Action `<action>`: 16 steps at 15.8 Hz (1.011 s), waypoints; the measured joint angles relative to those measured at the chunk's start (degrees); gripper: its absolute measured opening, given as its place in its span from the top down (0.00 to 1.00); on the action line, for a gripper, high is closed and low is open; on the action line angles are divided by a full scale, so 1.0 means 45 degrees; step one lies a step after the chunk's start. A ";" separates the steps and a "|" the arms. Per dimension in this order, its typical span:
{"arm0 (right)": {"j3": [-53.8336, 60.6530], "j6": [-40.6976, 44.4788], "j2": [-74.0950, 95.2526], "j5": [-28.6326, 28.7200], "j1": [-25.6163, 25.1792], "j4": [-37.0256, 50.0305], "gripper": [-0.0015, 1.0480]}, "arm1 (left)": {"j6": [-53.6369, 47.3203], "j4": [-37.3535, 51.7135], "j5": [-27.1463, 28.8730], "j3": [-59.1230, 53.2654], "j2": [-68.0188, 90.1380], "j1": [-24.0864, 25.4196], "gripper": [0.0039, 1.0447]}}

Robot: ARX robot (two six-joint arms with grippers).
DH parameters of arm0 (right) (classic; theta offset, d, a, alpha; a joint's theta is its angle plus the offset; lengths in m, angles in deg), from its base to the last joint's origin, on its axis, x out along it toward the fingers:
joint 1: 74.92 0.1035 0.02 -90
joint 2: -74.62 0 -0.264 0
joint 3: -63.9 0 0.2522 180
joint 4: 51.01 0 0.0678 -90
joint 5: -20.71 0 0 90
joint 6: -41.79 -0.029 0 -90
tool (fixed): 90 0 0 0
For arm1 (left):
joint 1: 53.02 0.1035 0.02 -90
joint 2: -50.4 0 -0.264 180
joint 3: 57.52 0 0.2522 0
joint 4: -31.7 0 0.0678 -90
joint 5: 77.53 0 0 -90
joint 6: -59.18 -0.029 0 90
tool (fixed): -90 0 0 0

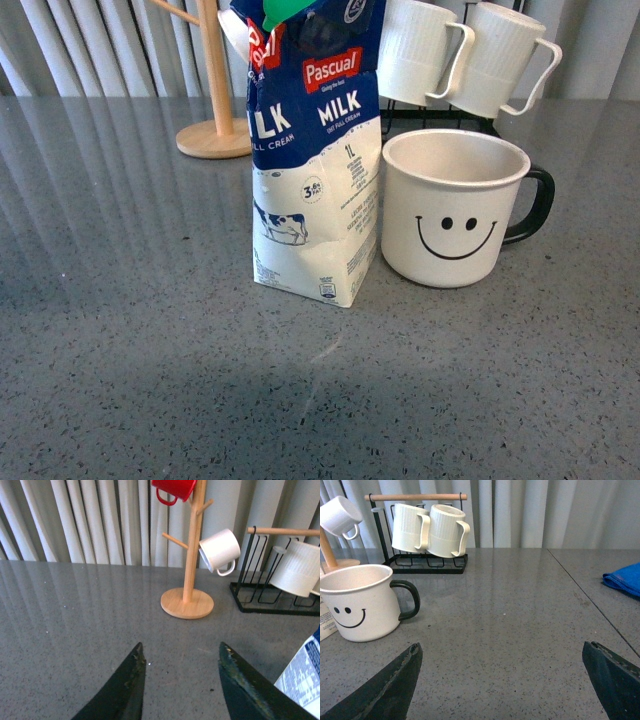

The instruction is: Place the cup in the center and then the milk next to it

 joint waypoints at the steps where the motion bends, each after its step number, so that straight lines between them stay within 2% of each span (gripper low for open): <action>1: 0.0000 0.0000 0.0000 0.0005 0.0000 0.0000 0.06 | -0.0049 0.0291 -0.0486 -0.0826 -0.0695 0.0418 0.72; 3: 0.0000 0.0000 0.0000 0.0000 0.0000 0.0000 0.06 | -0.0058 0.0539 -0.1467 -0.2540 -0.2118 0.1404 0.99; 4: 0.0000 0.0000 0.0000 0.0000 0.0000 0.0000 0.06 | -0.0063 0.0442 -0.2142 -0.3536 -0.3366 0.2064 0.99; 7: 0.0000 0.0000 0.0000 0.0000 0.0000 0.0000 0.06 | -0.0063 0.0296 -0.2453 -0.3832 -0.3759 0.2336 0.99; 8: 0.0000 0.0000 0.0000 0.0000 0.0000 0.0005 0.06 | -0.0063 0.0185 -0.3050 -0.3949 -0.3934 0.2720 0.99; 12: 0.0000 0.0000 0.0000 0.0000 0.0000 0.0005 0.06 | -0.0068 0.0053 -0.3449 -0.4148 -0.4221 0.3400 0.99; 16: 0.0000 0.0000 0.0000 0.0005 0.0000 0.0000 0.06 | -0.0063 -0.0136 -0.3463 -0.4352 -0.4673 0.3492 0.99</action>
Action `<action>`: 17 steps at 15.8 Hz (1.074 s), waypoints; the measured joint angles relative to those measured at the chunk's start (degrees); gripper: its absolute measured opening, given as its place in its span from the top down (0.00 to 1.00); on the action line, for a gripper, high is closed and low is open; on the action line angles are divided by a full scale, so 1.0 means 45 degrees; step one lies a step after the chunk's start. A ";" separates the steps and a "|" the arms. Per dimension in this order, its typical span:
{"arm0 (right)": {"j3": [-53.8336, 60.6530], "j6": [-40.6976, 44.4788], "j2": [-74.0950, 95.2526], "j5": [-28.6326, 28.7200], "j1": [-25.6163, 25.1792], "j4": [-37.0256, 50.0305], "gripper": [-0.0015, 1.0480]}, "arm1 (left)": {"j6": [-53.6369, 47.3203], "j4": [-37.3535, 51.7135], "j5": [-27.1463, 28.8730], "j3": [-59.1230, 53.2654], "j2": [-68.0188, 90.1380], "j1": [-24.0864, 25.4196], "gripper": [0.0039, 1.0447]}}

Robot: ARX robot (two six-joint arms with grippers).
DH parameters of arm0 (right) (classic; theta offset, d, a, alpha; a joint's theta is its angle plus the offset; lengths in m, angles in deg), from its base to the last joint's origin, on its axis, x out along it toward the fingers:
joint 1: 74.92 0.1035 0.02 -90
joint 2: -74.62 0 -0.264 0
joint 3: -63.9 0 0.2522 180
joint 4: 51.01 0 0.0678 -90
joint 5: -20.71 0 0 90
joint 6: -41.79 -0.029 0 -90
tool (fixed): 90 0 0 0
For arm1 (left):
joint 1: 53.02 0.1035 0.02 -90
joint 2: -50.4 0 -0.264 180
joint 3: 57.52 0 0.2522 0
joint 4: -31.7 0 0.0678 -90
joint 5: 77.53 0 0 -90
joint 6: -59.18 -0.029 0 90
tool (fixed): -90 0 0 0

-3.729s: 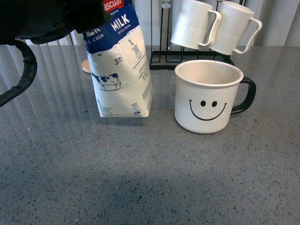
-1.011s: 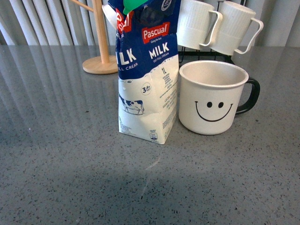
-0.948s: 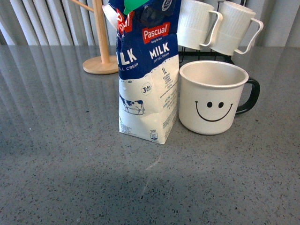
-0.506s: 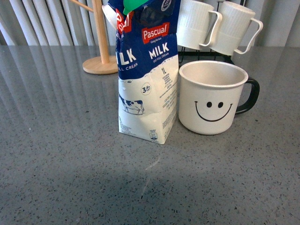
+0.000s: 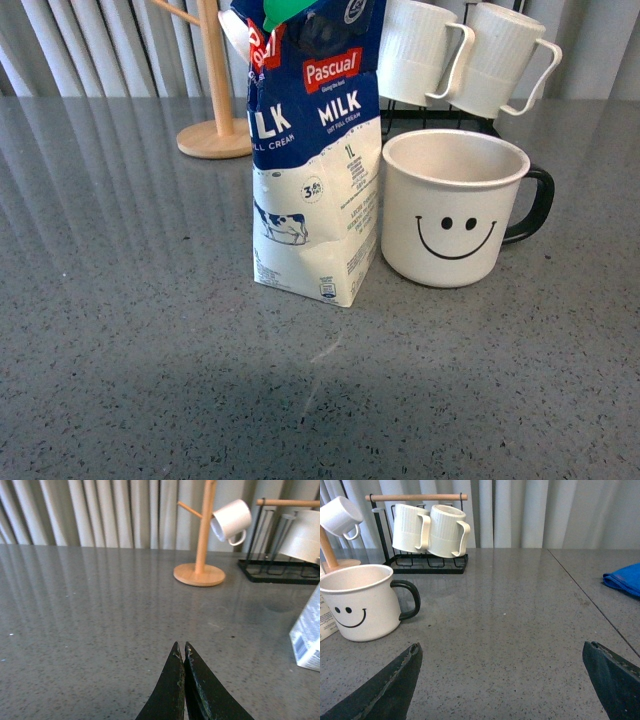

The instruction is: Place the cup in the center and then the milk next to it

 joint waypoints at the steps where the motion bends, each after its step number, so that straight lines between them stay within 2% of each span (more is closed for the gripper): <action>1: 0.0000 0.0000 0.0000 -0.0005 0.0000 0.0000 0.06 | -0.0005 -0.0170 -0.0092 -0.0180 -0.0369 -0.0121 0.99; 7: 0.0000 0.0000 0.0000 -0.0005 0.0000 0.0000 0.06 | -0.0005 -0.1341 -0.0083 -0.0719 -0.2118 -0.0063 0.99; 8: 0.0000 0.0000 0.0000 -0.0005 0.0000 0.0000 0.06 | -0.0005 -0.0874 -0.0083 -0.1054 -0.2268 -0.0063 0.99; 15: 0.0000 0.0000 0.0000 0.0000 0.0000 0.0005 0.06 | -0.0005 -0.2516 -0.0083 -0.1039 -0.3793 -0.0063 0.99; 16: 0.0000 0.0000 0.0000 -0.0005 0.0000 0.0005 0.06 | -0.0005 -0.3065 -0.0083 -0.1030 -0.4187 -0.0063 0.99; 17: 0.0000 0.0000 0.0000 -0.0005 0.0000 0.0000 0.06 | -0.0005 -0.4813 -0.0112 -0.1035 -0.5362 -0.0063 0.99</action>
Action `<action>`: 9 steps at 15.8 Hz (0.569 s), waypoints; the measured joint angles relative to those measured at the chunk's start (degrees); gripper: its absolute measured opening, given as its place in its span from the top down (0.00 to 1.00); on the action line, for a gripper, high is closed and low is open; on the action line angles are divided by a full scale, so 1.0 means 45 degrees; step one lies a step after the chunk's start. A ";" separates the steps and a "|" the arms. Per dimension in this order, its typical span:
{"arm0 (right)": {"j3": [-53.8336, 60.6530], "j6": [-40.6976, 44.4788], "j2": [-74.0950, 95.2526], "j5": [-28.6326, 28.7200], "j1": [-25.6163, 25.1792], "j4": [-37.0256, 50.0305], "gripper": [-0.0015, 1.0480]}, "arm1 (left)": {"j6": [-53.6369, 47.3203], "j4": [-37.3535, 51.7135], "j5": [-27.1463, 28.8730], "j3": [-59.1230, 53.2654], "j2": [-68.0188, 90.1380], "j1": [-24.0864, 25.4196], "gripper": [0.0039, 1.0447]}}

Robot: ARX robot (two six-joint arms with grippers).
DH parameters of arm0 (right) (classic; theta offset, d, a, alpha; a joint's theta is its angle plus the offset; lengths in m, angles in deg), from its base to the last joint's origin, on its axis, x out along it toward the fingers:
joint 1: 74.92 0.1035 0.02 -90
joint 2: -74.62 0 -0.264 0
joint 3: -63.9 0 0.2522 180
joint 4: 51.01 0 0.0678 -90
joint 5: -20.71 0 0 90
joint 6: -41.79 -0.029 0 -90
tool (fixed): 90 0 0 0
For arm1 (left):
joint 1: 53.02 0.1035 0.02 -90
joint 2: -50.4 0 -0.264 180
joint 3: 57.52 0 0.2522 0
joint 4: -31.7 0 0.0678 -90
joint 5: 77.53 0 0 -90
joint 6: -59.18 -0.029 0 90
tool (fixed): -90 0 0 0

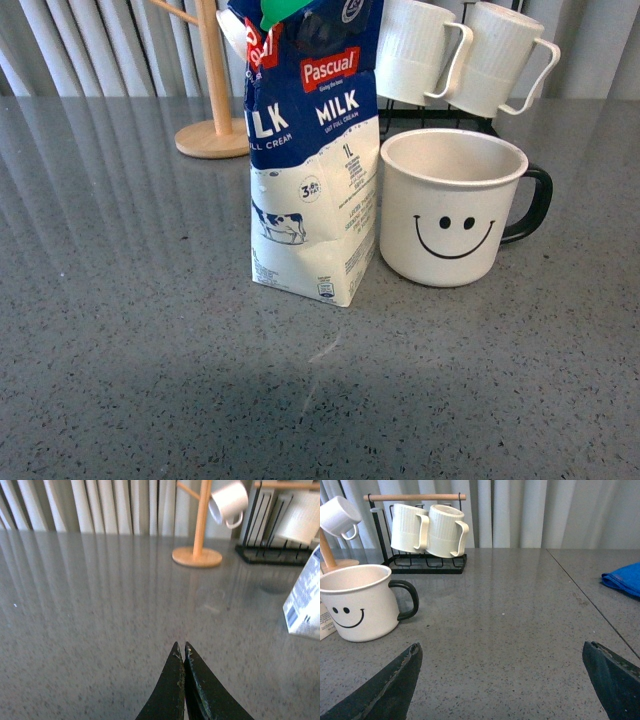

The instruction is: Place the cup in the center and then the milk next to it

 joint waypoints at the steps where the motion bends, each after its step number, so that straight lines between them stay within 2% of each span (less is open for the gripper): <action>1: 0.0000 0.0000 0.0000 0.0000 0.0000 0.0000 0.06 | -0.0005 0.0287 0.0005 0.0010 -0.0534 0.0000 0.99; 6: 0.0000 0.0000 0.0000 0.0005 0.0000 0.0005 0.06 | -0.0015 0.0010 0.0029 0.0000 -0.0544 -0.0005 0.99; 7: 0.0000 0.0000 0.0000 0.0000 0.0000 0.0005 0.06 | -0.0005 0.0010 0.0029 0.0000 -0.0544 -0.0005 0.92; 9: 0.0000 0.0000 0.0000 0.0000 0.0000 0.0005 0.06 | -0.0010 0.0010 0.0029 0.0000 -0.0544 -0.0005 0.69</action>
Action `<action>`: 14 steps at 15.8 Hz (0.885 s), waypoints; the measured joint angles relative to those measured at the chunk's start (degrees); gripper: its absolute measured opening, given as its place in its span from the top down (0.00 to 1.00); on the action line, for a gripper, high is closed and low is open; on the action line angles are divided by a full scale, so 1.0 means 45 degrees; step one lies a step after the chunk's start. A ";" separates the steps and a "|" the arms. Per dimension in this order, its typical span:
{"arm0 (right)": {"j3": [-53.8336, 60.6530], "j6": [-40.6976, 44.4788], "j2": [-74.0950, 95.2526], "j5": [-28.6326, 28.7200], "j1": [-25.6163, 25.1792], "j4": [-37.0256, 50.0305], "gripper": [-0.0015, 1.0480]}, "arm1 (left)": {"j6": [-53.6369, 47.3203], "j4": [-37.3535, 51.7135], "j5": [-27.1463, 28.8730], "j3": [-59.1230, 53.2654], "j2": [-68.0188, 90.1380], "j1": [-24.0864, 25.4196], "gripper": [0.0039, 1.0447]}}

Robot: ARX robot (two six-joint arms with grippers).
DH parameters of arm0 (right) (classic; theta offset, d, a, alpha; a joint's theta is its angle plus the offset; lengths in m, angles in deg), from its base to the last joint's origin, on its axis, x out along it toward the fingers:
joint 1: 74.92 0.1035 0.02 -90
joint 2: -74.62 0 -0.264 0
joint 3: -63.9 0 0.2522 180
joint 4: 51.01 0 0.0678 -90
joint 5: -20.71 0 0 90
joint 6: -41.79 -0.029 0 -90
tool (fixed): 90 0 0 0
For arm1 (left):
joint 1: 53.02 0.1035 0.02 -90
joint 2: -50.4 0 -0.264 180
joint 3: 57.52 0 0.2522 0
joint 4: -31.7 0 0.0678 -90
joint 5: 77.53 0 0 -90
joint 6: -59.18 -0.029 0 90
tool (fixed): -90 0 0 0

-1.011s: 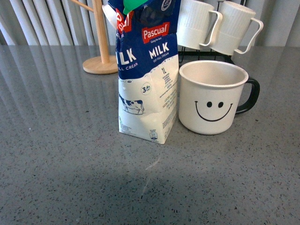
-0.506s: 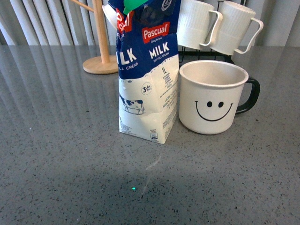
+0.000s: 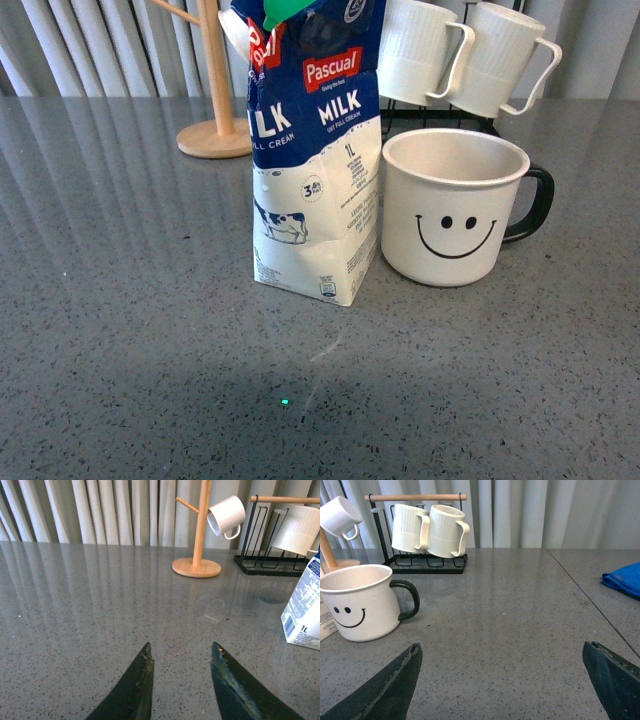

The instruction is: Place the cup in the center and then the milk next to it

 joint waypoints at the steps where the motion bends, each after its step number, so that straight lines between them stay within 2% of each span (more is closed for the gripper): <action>1: 0.0000 0.0000 0.0000 0.0005 0.0000 0.0000 0.06 | 0.0000 0.0000 0.0005 0.0000 0.0000 0.0000 0.57; 3: 0.0000 0.0000 0.0000 0.0005 0.0000 0.0000 0.06 | 0.0000 0.0000 0.0000 0.0000 0.0000 0.0000 0.36; 4: 0.0000 0.0000 0.0000 0.0005 0.0000 0.0000 0.06 | 0.0000 0.0000 0.0000 0.0000 0.0000 0.0000 0.13; 5: 0.0000 0.0000 0.0000 0.0005 0.0000 0.0000 0.06 | 0.0000 0.0000 0.0000 0.0000 0.0000 0.0000 0.07; 6: 0.0000 0.0000 0.0000 0.0000 0.0000 0.0000 0.06 | -0.0019 0.0000 0.0000 0.0000 0.0000 0.0000 0.04; 8: 0.0000 0.0000 0.0000 0.0005 0.0000 0.0000 0.06 | -0.0015 0.0000 0.0000 0.0000 0.0000 0.0000 0.07; 14: 0.0000 0.0000 0.0000 0.0000 0.0000 0.0000 0.06 | -0.0015 0.0000 0.0000 0.0000 0.0000 0.0000 0.06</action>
